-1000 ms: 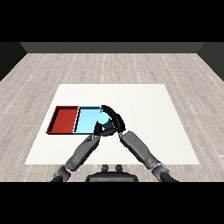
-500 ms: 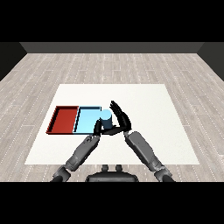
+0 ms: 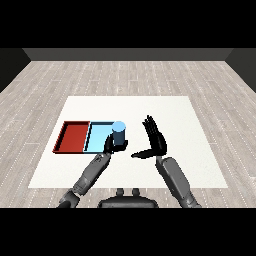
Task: Pick the blue can and put it in the blue box
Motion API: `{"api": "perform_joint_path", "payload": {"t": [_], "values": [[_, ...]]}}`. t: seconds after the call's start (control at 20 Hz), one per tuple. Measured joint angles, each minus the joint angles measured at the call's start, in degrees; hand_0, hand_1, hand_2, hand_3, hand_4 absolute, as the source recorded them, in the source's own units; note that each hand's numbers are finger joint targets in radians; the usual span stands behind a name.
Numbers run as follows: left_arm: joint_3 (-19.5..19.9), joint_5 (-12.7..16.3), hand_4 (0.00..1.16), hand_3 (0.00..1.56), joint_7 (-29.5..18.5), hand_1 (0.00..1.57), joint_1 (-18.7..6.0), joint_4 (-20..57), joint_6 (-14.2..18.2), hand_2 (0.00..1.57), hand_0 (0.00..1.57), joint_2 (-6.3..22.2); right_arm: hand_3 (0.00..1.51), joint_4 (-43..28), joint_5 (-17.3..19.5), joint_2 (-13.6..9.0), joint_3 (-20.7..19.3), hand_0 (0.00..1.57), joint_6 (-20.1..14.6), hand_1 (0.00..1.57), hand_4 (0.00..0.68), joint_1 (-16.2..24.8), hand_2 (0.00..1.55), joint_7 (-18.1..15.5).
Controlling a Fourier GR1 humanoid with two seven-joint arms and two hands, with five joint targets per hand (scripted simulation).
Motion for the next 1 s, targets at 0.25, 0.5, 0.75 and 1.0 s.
{"api": "perform_joint_path", "payload": {"t": [0.25, 0.5, 0.75, 1.0], "values": [[2.54, -0.91, 1.13, 1.51, -0.49, 1.57, 0.66, 1.37, -1.12, 1.57, 1.57, 2.46, 0.00, -5.93, -2.39, -3.03, -5.07, 0.00, 2.28, 0.00, 0.000, 6.65, 0.00, -2.31], [6.40, -1.12, 1.13, 1.49, 2.11, 1.57, -1.10, 3.96, -2.06, 1.57, 1.57, 6.20, 0.00, -7.49, -4.34, -5.53, -10.90, 0.00, 3.61, 0.00, 0.000, 9.48, 0.00, -2.78], [11.75, -0.18, 1.09, 1.50, 5.43, 1.57, -4.69, 12.16, -2.89, 1.57, 1.57, 10.39, 0.00, -8.38, -4.58, -6.28, -12.98, 0.00, 3.76, 0.00, 0.000, 11.47, 0.00, -2.43], [15.59, -0.49, 1.05, 1.49, 6.89, 1.57, -10.10, 24.13, -4.89, 1.57, 1.57, 13.73, 0.00, -7.63, -3.89, -5.69, -13.71, 0.00, 3.42, 0.00, 0.000, 11.81, 0.00, -2.49]]}}
